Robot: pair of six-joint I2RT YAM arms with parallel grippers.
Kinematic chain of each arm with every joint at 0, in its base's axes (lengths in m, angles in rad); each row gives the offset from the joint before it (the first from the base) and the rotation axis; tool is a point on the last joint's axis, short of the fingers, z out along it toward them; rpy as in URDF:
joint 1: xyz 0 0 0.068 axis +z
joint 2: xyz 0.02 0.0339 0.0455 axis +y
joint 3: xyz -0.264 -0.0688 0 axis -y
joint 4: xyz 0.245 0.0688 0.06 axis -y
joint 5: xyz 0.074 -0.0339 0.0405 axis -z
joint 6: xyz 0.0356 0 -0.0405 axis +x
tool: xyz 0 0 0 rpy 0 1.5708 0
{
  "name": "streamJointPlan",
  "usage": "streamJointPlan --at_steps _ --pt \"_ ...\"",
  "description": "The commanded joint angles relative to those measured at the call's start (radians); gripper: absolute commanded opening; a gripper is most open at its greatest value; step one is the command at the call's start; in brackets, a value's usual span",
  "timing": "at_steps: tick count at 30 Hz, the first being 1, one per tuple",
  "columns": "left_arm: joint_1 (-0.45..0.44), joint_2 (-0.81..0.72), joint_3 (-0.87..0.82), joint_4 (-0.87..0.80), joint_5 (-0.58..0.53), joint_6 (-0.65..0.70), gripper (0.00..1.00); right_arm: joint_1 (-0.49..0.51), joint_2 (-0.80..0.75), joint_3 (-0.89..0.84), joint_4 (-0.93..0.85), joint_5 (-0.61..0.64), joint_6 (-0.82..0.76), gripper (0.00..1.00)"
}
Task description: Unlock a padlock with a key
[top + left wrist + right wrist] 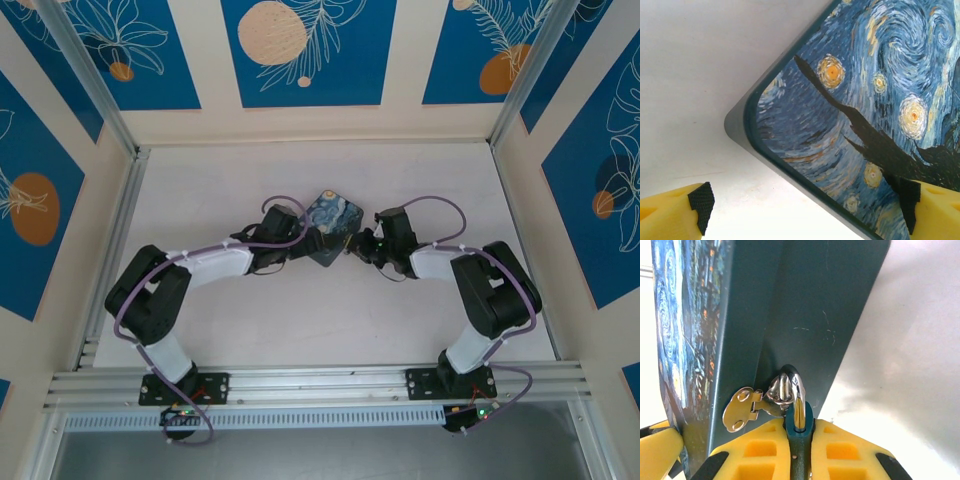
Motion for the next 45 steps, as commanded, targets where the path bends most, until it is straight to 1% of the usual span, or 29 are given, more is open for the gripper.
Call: streamJointPlan --at_steps 1,5,10,12,16,18,19,21,22,24,26,29,35,38,45 --pt "-0.007 0.071 -0.050 -0.265 -0.024 0.023 0.94 -0.036 -0.020 -0.025 0.014 -0.032 -0.056 0.00" --pt "-0.006 0.068 -0.041 -0.273 -0.026 0.029 0.94 -0.052 -0.050 -0.069 0.007 -0.016 -0.063 0.00" --pt "-0.007 0.078 -0.033 -0.277 -0.023 0.033 0.94 -0.073 -0.037 -0.081 0.022 -0.036 -0.072 0.00" --pt "-0.006 0.080 -0.030 -0.278 -0.023 0.033 0.94 -0.082 -0.016 -0.059 0.011 -0.054 -0.092 0.00" --pt "-0.006 0.083 -0.025 -0.282 -0.019 0.036 0.94 -0.094 0.044 0.038 -0.084 -0.071 -0.156 0.00" --pt "-0.006 0.085 -0.022 -0.286 -0.019 0.037 0.94 -0.104 0.059 0.069 -0.101 -0.075 -0.177 0.00" --pt "-0.007 0.088 -0.020 -0.287 -0.017 0.039 0.93 -0.113 0.057 0.069 -0.078 -0.084 -0.185 0.00" --pt "-0.006 0.089 -0.019 -0.288 -0.017 0.039 0.93 -0.141 0.038 0.034 0.034 -0.121 -0.164 0.00" --pt "-0.007 0.088 -0.020 -0.287 -0.017 0.039 0.93 -0.168 0.039 0.024 0.086 -0.166 -0.139 0.00" --pt "-0.006 0.091 -0.020 -0.282 -0.016 0.035 0.93 -0.205 0.047 0.024 0.128 -0.238 -0.118 0.00" --pt "-0.006 0.095 -0.017 -0.279 -0.013 0.031 0.93 -0.218 0.050 0.033 0.110 -0.279 -0.138 0.00" --pt "-0.006 0.095 -0.012 -0.281 -0.014 0.032 0.93 -0.219 0.047 0.030 0.059 -0.301 -0.178 0.00" --pt "-0.004 0.088 0.014 -0.303 -0.029 0.059 0.93 -0.222 0.032 -0.006 -0.059 -0.292 -0.263 0.00" --pt "0.001 0.082 0.037 -0.321 -0.032 0.077 0.93 -0.222 0.020 -0.027 -0.113 -0.279 -0.282 0.00" --pt "0.013 0.067 0.105 -0.358 -0.025 0.113 0.93 -0.212 -0.043 -0.104 -0.188 -0.170 -0.269 0.00"
